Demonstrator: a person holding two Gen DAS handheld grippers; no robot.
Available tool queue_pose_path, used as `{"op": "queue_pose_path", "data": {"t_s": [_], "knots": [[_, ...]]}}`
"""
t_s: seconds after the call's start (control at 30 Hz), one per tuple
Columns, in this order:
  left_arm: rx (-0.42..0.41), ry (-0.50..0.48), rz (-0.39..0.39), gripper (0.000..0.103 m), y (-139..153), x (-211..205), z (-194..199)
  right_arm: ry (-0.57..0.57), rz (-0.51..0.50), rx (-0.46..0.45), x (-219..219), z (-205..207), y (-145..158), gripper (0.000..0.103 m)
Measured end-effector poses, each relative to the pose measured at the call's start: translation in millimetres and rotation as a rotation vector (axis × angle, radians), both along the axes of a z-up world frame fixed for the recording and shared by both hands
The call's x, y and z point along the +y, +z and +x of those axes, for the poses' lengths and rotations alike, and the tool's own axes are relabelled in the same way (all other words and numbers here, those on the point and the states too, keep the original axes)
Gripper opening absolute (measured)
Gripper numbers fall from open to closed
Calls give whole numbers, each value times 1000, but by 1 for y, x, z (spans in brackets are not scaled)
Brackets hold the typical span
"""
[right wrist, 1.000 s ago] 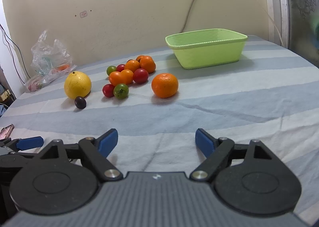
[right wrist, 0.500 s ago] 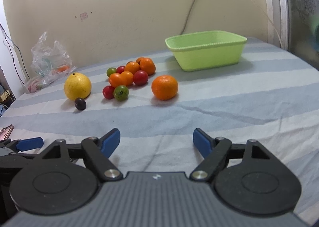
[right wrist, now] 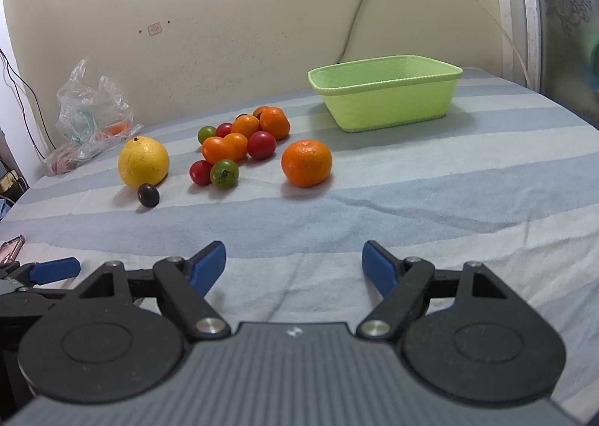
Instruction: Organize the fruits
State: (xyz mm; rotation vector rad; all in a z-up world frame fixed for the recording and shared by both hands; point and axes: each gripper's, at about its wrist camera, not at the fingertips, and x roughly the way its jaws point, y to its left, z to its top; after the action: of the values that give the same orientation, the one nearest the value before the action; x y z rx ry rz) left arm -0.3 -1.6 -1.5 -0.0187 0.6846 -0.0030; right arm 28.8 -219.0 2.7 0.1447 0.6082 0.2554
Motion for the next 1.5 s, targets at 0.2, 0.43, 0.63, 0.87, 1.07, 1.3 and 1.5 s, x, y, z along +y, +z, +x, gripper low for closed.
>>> {"op": "queue_pose_path", "data": {"t_s": [0.2, 0.43, 0.63, 0.87, 1.07, 1.3, 1.5], "knots": [[-73, 10, -13, 103, 7, 4, -5, 1, -9, -18, 0, 0, 2, 79], [-158, 8, 28, 103, 15, 11, -6, 19, -31, -50, 5, 3, 6, 74], [-211, 11, -22, 103, 22, 28, -2, 52, -44, -79, 10, 10, 12, 67], [-209, -10, -14, 103, 29, 38, 15, 118, -52, -86, 21, 21, 16, 56], [-181, -40, -42, 94, 35, 48, 28, 183, -80, -107, 33, 29, 22, 49], [-118, -89, -102, 72, 39, 57, 52, 236, -111, -115, 49, 45, 21, 44], [-123, -49, -175, 76, 47, 88, 70, 264, -102, -121, 56, 60, 26, 44]]}}
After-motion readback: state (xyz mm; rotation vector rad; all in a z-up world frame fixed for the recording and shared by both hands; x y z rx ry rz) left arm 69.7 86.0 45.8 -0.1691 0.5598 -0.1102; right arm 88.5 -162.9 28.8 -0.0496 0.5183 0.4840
